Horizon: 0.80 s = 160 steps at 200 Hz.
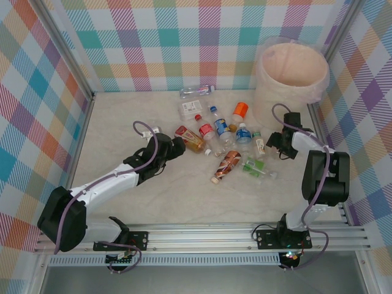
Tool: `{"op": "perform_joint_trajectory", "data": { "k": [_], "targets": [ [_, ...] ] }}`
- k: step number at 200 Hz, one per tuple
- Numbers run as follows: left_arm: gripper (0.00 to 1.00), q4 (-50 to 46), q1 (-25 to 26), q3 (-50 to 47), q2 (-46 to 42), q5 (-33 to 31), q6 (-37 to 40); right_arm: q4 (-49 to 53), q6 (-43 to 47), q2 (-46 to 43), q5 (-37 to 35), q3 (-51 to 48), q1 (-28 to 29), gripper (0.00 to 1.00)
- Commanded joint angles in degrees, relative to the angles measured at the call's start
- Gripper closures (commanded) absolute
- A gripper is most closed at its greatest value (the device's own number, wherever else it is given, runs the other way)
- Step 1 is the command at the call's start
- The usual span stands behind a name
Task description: Put the plastic bottles in the bin
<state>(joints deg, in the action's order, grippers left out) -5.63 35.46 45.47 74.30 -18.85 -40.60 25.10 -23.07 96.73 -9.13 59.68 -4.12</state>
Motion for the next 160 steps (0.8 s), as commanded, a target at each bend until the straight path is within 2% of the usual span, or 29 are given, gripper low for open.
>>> {"op": "perform_joint_trajectory", "data": {
  "k": [1,38,69,114,160],
  "targets": [
    [0.00,0.07,-0.31,0.42,0.25,0.13,0.84,-0.94,0.89,1.97,-1.58,1.24,-0.06,0.24],
    [0.00,-0.08,-0.31,0.75,1.11,0.32,0.34,0.97,2.38,4.82,-1.87,2.94,-0.01,0.31],
    [0.00,-0.39,-0.31,0.27,0.93,-0.51,-0.45,-1.01,2.52,2.53,-2.63,0.46,-0.03,0.42],
    [0.00,0.00,-1.00,-1.24,-0.27,-2.34,-3.14,-4.69,-0.19,-8.54,-2.04,-6.54,-0.02,0.49],
    [0.00,1.70,-2.40,-4.22,-2.74,-3.33,-6.32,-11.73,-2.73,-21.97,9.03,-13.40,1.87,0.54]
  ]
}}
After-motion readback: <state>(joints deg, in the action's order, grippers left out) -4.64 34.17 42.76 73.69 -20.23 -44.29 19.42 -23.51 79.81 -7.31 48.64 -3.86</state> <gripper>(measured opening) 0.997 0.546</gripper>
